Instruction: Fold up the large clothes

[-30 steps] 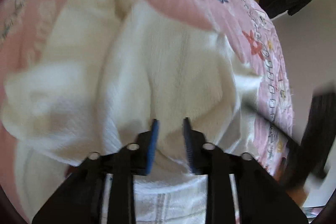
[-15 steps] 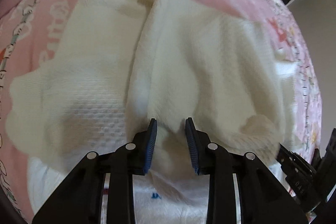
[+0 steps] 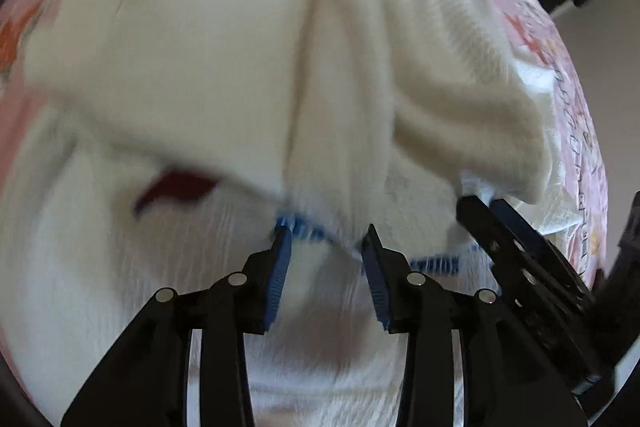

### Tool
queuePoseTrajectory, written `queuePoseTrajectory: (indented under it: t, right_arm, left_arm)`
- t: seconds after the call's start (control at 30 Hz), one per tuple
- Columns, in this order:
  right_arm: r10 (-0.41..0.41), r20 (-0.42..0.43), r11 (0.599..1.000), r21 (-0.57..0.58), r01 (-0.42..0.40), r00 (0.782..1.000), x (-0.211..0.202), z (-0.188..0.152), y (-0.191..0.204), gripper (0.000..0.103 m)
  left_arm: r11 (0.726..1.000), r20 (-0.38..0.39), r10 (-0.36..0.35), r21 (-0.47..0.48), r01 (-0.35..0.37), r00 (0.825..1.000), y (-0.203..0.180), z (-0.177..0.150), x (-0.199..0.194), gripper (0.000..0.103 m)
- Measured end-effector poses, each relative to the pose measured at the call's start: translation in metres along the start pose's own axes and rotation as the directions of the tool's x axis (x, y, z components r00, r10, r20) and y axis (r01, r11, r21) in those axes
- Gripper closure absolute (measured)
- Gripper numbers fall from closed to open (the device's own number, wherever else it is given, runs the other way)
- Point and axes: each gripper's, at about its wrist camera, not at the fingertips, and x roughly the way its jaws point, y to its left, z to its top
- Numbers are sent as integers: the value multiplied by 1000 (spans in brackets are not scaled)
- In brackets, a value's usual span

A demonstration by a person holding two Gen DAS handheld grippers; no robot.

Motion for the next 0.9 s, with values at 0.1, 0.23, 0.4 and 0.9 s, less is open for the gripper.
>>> queuePoseTrajectory:
  t: [0.1, 0.23, 0.4, 0.9]
  right_arm:
    - [12, 0, 999, -44, -12, 1000, -30, -10, 6, 46]
    - [113, 30, 991, 74, -115, 993, -91, -44, -22, 43]
    - [117, 47, 977, 172, -123, 992, -175, -120, -84, 37]
    - [161, -112, 924, 366, -109, 981, -250, -268, -165, 31]
  left_arm:
    - [999, 26, 27, 30, -28, 999, 11, -31, -35, 69]
    - [990, 51, 91, 107, -96, 995, 54, -78, -81, 69]
    - [976, 60, 186, 100, -191, 981, 144, -127, -135, 65]
    - [992, -135, 88, 105, -74, 987, 244, -221, -149, 20]
